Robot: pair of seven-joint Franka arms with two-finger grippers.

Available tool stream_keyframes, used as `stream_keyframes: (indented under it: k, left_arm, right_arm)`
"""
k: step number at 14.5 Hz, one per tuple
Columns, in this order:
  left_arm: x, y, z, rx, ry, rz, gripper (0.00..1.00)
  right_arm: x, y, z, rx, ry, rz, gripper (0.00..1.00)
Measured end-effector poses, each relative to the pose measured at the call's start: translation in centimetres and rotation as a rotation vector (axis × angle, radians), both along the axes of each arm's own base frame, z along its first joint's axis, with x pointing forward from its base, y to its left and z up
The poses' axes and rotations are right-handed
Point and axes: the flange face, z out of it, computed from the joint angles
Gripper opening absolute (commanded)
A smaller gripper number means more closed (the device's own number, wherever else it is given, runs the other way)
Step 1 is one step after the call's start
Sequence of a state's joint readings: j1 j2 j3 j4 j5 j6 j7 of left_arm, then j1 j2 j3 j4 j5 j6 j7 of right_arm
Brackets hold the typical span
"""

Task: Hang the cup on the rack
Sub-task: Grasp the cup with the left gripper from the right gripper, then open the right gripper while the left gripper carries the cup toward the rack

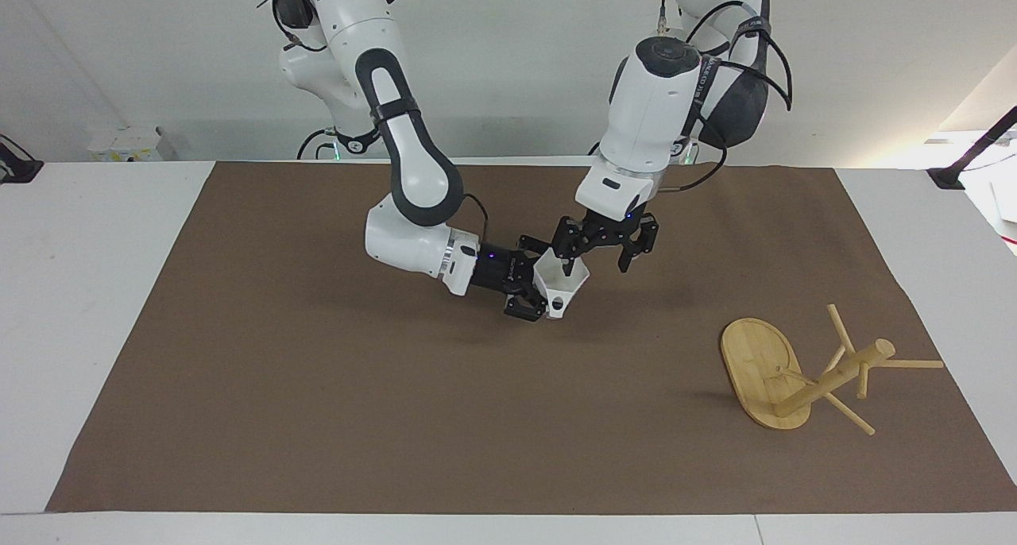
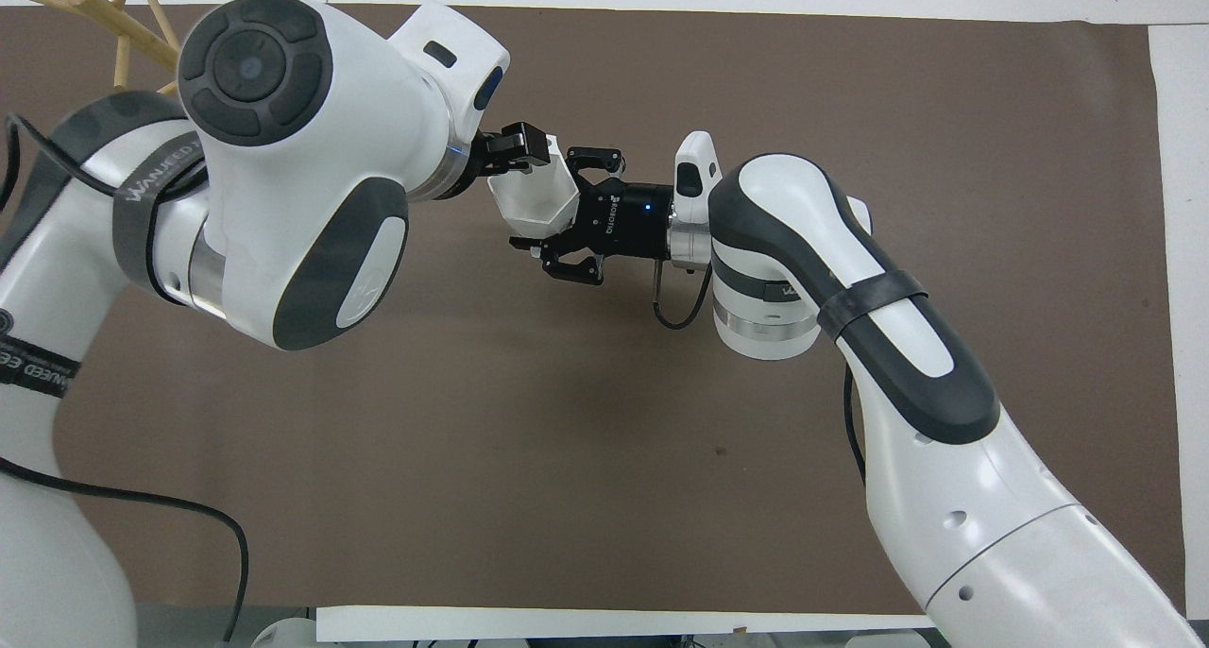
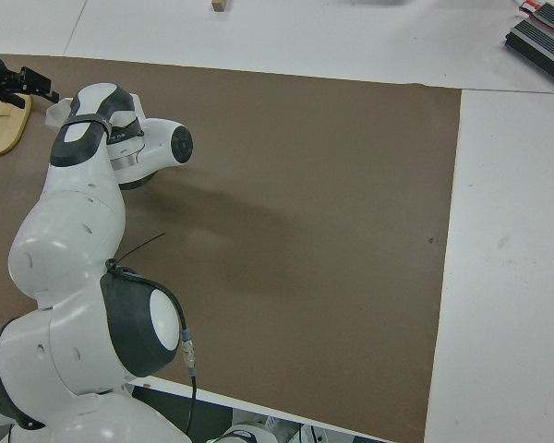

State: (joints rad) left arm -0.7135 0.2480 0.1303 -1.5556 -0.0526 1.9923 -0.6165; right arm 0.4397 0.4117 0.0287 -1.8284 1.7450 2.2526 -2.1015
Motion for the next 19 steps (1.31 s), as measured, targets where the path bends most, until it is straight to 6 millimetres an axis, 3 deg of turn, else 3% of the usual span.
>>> stream_keyframes:
  k: [1, 2, 5, 12, 13, 14, 15, 19]
  left_arm:
    - [-0.2, -0.1, -0.6, 0.007, 0.011, -0.002, 0.25]
    - [-0.6, -0.3, -1.2, 0.018, 0.029, -0.006, 0.00]
    - [-1.8, -1.3, -2.1, 0.041, 0.064, -0.021, 0.00]
    - [-1.6, -1.0, -1.9, 0.029, 0.063, 0.050, 0.00]
    - [-1.6, -1.1, -1.9, 0.028, 0.062, 0.052, 0.00]
    - [-1.6, -1.1, -1.8, 0.025, 0.059, 0.054, 0.00]
    - [-1.5, -1.1, -1.8, 0.019, 0.051, 0.062, 0.00]
    - [0.5, 0.2, -1.0, -0.033, -0.028, 0.116, 0.00]
  right_arm:
    - [-0.1, 0.1, 0.0, 0.001, 0.002, 0.001, 0.46]
    - [-0.1, 0.2, 0.0, 0.001, 0.006, 0.002, 0.46]
    - [-0.3, 0.4, 0.0, -0.001, 0.009, 0.003, 0.46]
    - [-0.4, 0.6, 0.0, -0.007, 0.007, 0.001, 0.56]
    - [-0.4, 0.6, 0.0, -0.007, 0.007, 0.000, 0.62]
    - [-0.3, 0.6, 0.1, -0.008, 0.005, -0.002, 0.87]
    - [-0.2, 0.5, 0.2, -0.009, 0.002, -0.008, 1.00]
    - [0.3, -0.1, 0.5, -0.010, -0.006, -0.021, 1.00]
